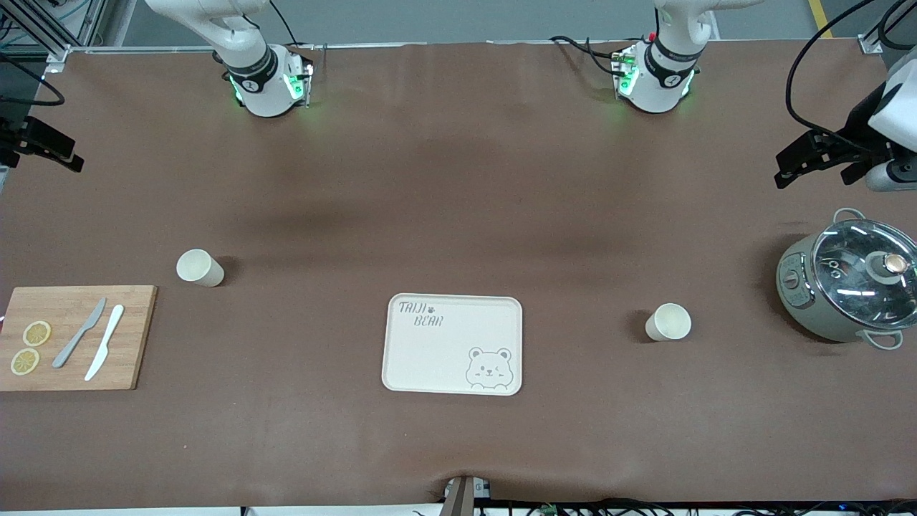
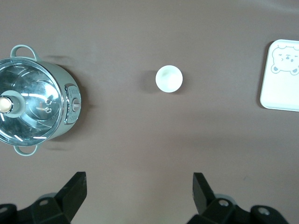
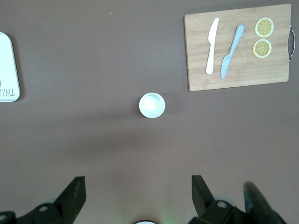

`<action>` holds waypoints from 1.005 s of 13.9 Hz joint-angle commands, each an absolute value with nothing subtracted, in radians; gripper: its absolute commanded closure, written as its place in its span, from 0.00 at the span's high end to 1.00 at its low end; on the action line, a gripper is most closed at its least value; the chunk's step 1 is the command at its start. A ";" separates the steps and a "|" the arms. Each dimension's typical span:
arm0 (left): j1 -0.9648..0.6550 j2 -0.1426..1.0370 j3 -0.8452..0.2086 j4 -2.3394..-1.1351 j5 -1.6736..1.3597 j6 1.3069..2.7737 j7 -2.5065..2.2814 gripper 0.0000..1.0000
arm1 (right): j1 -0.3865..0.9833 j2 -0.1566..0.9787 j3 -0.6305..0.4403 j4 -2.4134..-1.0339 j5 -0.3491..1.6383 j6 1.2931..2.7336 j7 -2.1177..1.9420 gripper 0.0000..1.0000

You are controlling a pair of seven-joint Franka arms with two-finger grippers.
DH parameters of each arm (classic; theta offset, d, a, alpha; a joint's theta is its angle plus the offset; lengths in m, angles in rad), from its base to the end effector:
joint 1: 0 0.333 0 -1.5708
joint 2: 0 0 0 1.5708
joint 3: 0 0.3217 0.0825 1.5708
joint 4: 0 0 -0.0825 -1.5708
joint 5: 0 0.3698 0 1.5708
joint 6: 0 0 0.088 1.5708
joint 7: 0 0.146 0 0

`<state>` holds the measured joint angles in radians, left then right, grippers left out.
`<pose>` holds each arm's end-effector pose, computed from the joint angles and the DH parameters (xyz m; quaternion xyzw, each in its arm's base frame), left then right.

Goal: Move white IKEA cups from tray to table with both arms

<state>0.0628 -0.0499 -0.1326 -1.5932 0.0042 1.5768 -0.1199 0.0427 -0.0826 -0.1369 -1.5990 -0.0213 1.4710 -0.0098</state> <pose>0.5253 -0.0378 0.6078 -0.9995 -0.0251 -0.0170 0.0038 0.4991 -0.0534 0.6126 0.9988 -0.0426 -0.0233 0.0038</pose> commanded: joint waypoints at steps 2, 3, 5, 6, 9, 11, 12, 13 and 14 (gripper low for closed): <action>0.066 -0.040 -0.135 -1.569 -0.026 1.575 -0.124 1.00 | 0.038 -0.106 -0.133 -1.620 -0.032 1.470 -0.006 1.00; 0.069 -0.040 -0.138 -1.569 -0.025 1.575 -0.124 1.00 | 0.038 -0.107 -0.133 -1.620 -0.032 1.470 -0.006 1.00; 0.069 -0.041 -0.140 -1.569 -0.026 1.575 -0.120 1.00 | 0.040 -0.107 -0.133 -1.620 -0.032 1.470 -0.006 1.00; 0.068 -0.043 -0.141 -1.569 -0.026 1.574 -0.120 1.00 | 0.040 -0.107 -0.133 -1.620 -0.032 1.468 -0.006 1.00; 0.071 -0.055 -0.143 -1.569 -0.026 1.568 -0.118 1.00 | 0.040 -0.107 -0.133 -1.618 -0.032 1.470 -0.006 1.00; 0.071 -0.055 -0.143 -1.569 -0.026 1.568 -0.107 1.00 | 0.040 -0.107 -0.133 -1.618 -0.032 1.470 -0.006 1.00; 0.069 -0.055 -0.143 -1.569 -0.026 1.568 -0.106 1.00 | 0.040 -0.107 -0.133 -1.618 -0.032 1.470 -0.006 1.00; 0.071 -0.055 -0.143 -1.569 -0.026 1.568 -0.103 1.00 | 0.040 -0.106 -0.133 -1.618 -0.032 1.470 -0.006 1.00; 0.071 -0.058 -0.144 -1.569 -0.026 1.566 -0.103 1.00 | 0.040 -0.107 -0.133 -1.618 -0.032 1.470 -0.006 1.00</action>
<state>0.0633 -0.0500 -0.1389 -1.5783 0.0005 1.5768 -0.1172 0.0427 -0.0826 -0.1370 -1.5991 -0.0213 1.4698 -0.0098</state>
